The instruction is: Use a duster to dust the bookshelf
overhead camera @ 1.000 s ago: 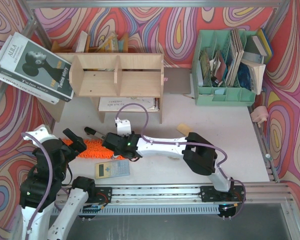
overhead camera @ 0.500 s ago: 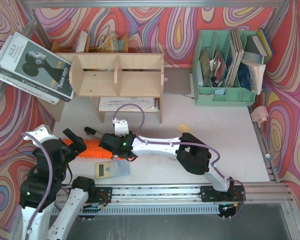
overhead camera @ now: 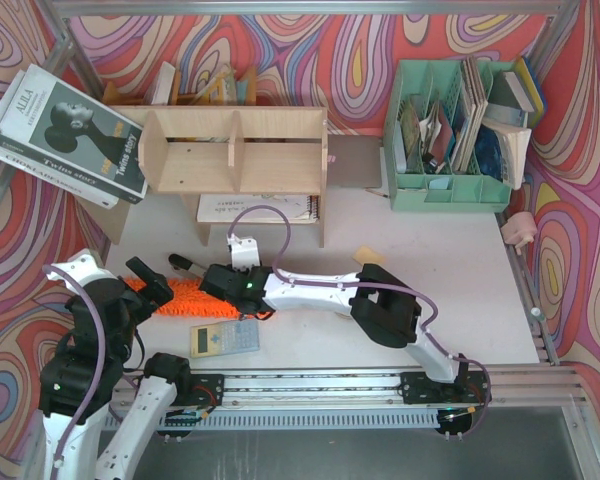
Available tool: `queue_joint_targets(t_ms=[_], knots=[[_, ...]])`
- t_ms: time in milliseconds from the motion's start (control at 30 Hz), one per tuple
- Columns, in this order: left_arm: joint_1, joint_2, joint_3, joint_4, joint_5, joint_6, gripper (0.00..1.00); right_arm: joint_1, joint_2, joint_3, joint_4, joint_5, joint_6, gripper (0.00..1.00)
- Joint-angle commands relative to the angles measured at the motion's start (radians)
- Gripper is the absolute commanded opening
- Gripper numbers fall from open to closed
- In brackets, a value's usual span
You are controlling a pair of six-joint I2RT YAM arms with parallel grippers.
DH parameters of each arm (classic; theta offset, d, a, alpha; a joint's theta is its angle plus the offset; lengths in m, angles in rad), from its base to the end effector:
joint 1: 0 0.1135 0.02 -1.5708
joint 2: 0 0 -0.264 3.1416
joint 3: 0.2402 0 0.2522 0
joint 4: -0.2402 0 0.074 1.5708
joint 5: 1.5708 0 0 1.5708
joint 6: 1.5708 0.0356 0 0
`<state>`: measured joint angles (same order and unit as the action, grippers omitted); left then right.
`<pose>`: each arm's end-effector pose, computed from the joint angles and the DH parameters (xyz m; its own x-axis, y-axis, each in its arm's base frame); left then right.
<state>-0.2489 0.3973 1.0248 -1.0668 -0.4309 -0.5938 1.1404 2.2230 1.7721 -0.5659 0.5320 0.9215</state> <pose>0.0384 0.0056 0.3628 -0.2619 -0.4580 -0.8495 -0.3488 0.8657 -0.3591 0.2175 0.4304 0.1815 -0.7497 0.0123 -0.6617 -0.1236 0.9796 0.1582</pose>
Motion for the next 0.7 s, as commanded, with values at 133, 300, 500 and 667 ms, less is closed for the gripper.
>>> queue_joint_targets(t_ms=[133,300,500,667], knots=[[-0.004,-0.003,-0.014,0.013,-0.001,0.009,0.98,-0.005,-0.086,-0.058,-0.005,0.076,-0.010,0.35],[-0.004,0.000,-0.014,0.011,-0.003,0.009,0.98,-0.005,-0.143,-0.110,0.011,0.093,-0.005,0.34],[-0.004,0.005,-0.014,0.007,-0.007,0.006,0.98,-0.005,-0.202,-0.174,0.020,0.101,0.011,0.32],[-0.004,0.008,-0.014,0.008,-0.009,0.005,0.98,-0.005,-0.248,-0.246,0.055,0.103,0.012,0.32]])
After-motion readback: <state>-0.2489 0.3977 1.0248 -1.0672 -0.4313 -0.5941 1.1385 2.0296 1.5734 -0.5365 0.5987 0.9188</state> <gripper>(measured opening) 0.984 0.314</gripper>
